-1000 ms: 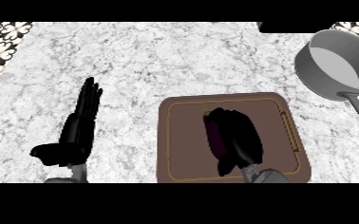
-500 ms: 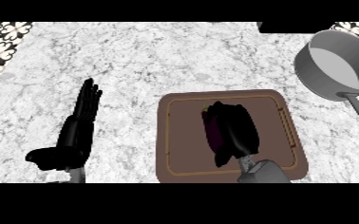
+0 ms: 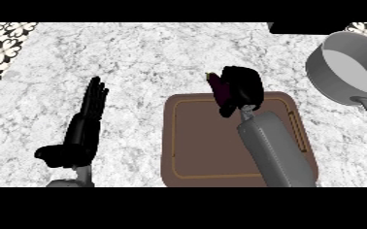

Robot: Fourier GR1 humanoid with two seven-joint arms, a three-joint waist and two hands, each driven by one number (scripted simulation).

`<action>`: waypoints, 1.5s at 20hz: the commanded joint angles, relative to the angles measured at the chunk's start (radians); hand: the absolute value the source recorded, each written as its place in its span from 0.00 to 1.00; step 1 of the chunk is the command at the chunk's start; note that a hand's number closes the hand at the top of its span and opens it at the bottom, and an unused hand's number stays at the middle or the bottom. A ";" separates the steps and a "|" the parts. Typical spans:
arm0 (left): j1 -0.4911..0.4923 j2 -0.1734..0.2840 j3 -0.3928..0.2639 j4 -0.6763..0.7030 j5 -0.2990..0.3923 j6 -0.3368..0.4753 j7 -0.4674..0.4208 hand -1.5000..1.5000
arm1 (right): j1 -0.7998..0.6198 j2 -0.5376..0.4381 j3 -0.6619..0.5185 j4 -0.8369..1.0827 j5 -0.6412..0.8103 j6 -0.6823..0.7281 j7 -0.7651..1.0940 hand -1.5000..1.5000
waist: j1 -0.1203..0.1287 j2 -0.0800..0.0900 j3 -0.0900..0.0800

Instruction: Pick the eggplant from the tray and place it in the pot

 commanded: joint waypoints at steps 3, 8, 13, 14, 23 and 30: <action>0.010 -0.005 0.000 0.013 -0.022 0.013 0.000 0.50 | -0.097 0.012 0.018 0.006 0.064 -0.157 0.081 1.00 | -0.011 -0.001 0.003; -0.046 0.019 0.047 0.053 0.015 -0.018 0.012 0.50 | -0.146 0.012 0.064 -0.126 0.163 -0.161 0.219 1.00 | -0.020 -0.003 0.002; -0.033 -0.007 0.023 0.040 -0.019 0.010 -0.005 0.50 | -0.151 -0.002 0.047 -0.233 0.293 -0.054 0.359 1.00 | -0.022 -0.003 0.002; -0.007 0.004 0.038 0.062 0.007 -0.026 -0.047 0.50 | -0.146 -0.006 0.041 -0.301 0.287 0.007 0.382 1.00 | -0.025 -0.004 0.002; 0.021 -0.008 0.026 0.004 -0.003 -0.018 0.001 0.50 | -0.052 -0.152 -0.109 -0.416 0.268 0.049 0.355 1.00 | -0.023 -0.003 0.003; -0.025 -0.001 0.051 0.032 -0.017 -0.015 -0.002 0.50 | 0.048 -0.280 -0.266 -0.415 0.157 -0.025 0.220 1.00 | -0.026 -0.002 0.003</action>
